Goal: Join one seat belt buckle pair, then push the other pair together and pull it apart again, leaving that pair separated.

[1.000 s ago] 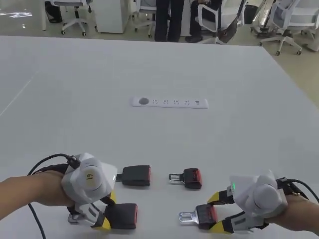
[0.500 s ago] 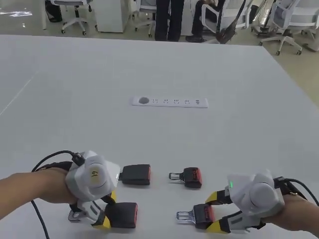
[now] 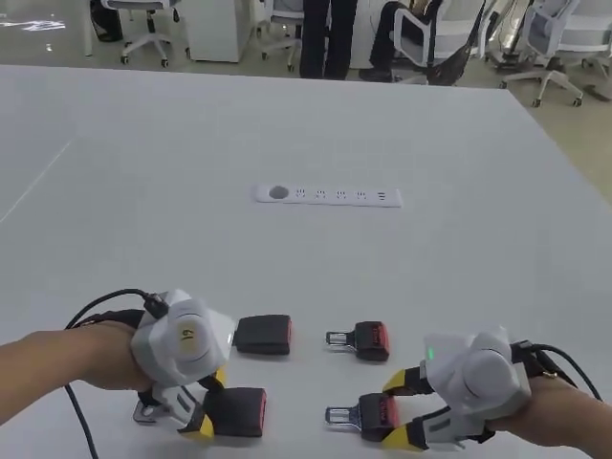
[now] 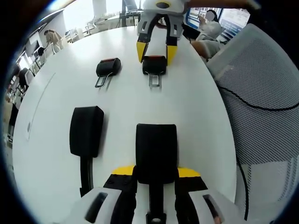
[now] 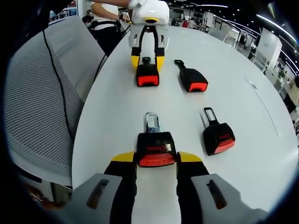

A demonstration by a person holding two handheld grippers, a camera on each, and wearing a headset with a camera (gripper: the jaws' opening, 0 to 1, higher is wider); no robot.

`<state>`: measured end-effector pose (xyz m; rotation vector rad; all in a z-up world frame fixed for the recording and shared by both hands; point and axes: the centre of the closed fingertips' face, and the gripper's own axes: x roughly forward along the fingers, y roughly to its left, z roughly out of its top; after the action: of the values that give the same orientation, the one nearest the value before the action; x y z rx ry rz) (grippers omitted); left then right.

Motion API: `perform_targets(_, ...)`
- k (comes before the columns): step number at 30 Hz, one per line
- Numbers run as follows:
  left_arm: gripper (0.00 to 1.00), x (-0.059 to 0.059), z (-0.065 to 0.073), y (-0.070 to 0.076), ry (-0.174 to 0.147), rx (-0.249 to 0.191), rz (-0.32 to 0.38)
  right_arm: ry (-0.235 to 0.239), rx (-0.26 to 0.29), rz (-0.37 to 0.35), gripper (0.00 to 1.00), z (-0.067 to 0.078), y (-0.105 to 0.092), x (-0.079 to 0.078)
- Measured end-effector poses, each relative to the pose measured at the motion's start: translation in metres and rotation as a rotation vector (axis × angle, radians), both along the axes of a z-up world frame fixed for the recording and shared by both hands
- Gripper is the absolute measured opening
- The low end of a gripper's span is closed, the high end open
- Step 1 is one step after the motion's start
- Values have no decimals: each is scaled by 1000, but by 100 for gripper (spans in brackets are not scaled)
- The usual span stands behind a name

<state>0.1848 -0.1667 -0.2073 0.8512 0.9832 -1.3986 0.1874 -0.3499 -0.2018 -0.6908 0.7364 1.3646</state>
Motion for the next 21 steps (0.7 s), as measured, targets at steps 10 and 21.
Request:
perform_targets(10,32,0,0,0,2,3,0,1,6,-2,31,0,12,0)
perform_targets(21,32,2,-1,2,-1,9,-4,3,20,-6,31,1,27,-1)
